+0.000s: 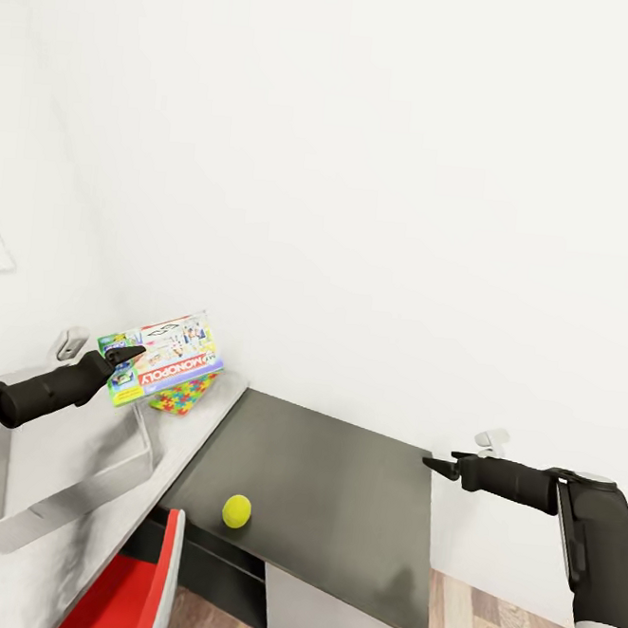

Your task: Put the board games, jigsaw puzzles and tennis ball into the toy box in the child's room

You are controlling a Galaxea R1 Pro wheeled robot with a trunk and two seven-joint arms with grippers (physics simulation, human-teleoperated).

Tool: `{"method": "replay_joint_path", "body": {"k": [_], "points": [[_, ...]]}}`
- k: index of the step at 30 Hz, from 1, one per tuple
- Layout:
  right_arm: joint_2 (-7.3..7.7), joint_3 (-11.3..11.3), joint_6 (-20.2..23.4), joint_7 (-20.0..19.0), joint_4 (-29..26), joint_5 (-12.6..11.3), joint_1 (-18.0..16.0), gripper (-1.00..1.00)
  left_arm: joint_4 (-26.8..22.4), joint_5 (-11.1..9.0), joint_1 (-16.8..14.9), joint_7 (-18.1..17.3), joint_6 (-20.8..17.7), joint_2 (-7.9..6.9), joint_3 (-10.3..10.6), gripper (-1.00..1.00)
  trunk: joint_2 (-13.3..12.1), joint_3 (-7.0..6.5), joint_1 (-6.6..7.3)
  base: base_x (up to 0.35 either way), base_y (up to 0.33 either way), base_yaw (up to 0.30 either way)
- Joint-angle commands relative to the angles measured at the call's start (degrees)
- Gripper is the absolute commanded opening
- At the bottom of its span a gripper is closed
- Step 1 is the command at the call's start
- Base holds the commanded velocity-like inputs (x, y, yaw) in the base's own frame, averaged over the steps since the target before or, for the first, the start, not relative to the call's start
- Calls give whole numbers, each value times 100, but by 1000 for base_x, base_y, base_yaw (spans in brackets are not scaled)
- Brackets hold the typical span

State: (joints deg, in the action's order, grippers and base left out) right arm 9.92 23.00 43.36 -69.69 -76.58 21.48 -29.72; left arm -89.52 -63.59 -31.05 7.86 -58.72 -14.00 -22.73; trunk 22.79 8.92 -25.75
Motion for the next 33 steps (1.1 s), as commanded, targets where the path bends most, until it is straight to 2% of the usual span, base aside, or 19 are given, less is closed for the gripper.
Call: {"method": "replay_joint_path", "body": {"k": [1, 17, 33], "points": [[-3, 9, 38, -53, -6, 50, -8, 100, -4, -66, -7, 57, -25, -1, -4, -100, 13, 13, -4, 0, -49, 40], [-2, 16, 29, -54, -6, 49, -7, 100, -3, -66, -13, 50, -25, -9, -8, -100, 13, 13, -4, 0, -15, 172], [0, 19, 24, -45, -6, 49, -7, 100, 3, -59, -15, 50, -25, -39, -15, -100, 13, 13, -4, 25, 5, 25]]}}
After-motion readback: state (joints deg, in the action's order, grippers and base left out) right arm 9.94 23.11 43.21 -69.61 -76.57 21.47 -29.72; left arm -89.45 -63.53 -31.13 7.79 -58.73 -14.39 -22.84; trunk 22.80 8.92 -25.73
